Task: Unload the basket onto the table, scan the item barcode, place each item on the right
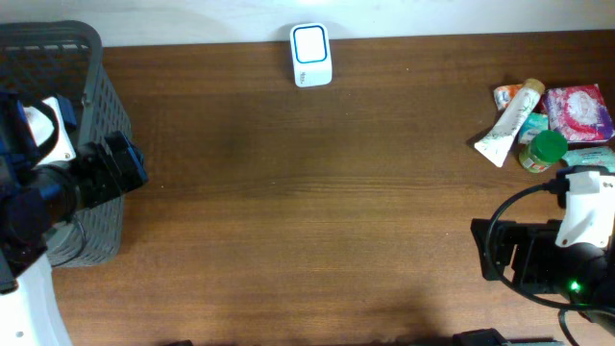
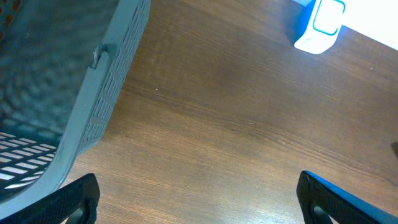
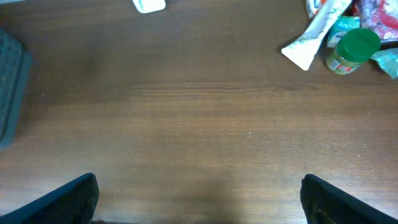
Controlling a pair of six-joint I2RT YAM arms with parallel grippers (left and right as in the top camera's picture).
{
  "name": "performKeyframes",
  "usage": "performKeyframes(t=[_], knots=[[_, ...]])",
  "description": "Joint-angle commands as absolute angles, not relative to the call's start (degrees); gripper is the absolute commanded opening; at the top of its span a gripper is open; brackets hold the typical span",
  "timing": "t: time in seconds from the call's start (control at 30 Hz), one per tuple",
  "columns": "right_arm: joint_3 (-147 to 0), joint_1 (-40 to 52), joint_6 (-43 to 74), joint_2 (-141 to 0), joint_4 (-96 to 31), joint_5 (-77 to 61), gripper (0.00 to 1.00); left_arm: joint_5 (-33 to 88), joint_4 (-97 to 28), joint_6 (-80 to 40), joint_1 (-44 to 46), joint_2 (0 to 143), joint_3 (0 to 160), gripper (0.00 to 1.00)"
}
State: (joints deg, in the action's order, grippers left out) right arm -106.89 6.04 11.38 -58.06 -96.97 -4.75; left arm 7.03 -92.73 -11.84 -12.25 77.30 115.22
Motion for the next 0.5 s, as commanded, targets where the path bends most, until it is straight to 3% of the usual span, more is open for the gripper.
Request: performKeyframes(t=[0.0, 0.47], knots=[[-106.4, 6.4, 11.2, -58.1, -97.3, -6.5, 0.99, 7.0, -92.7, -12.4, -12.5, 77.2, 115.2, 0.99], [-106.0, 6.4, 10.8, -58.1, -97.3, -5.4, 0.99, 7.0, -92.7, -12.4, -12.5, 77.2, 115.2, 0.99]])
